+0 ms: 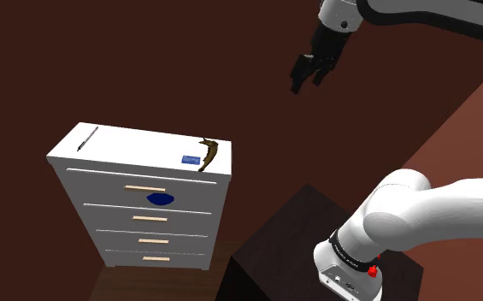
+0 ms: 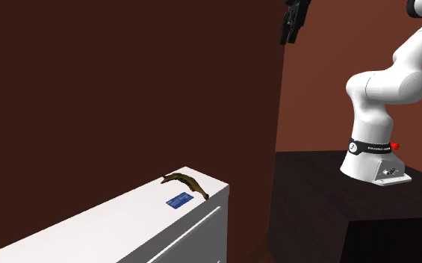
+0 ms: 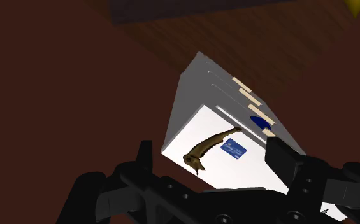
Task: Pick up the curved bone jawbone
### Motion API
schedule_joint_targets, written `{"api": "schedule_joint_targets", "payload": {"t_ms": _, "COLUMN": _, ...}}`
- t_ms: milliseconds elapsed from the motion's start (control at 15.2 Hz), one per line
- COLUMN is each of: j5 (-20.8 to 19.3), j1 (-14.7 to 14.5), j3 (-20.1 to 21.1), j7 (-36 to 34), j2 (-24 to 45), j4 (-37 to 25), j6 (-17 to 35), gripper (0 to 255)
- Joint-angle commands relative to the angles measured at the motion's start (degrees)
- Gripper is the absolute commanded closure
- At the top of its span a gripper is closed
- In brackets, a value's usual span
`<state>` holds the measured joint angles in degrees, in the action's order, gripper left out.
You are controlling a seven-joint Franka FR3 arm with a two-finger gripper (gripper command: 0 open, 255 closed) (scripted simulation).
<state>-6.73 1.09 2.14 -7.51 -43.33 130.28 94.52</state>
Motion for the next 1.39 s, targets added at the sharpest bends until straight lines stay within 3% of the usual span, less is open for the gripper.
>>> {"api": "schedule_joint_targets", "payload": {"t_ms": 0, "j5": 0.0, "j1": 0.0, "j3": 0.0, "j7": 0.0, "j2": 0.0, "j4": 0.0, "j6": 0.0, "gripper": 0}}
{"api": "schedule_joint_targets", "payload": {"t_ms": 660, "j5": 1.7, "j1": 1.9, "j3": 1.8, "j7": -9.9, "j2": 13.6, "j4": 5.6, "j6": 17.7, "gripper": 0}}
{"api": "schedule_joint_targets", "payload": {"t_ms": 1320, "j5": 1.8, "j1": 3.7, "j3": 3.1, "j7": -19.3, "j2": 32.9, "j4": 3.3, "j6": 33.5, "gripper": 0}}
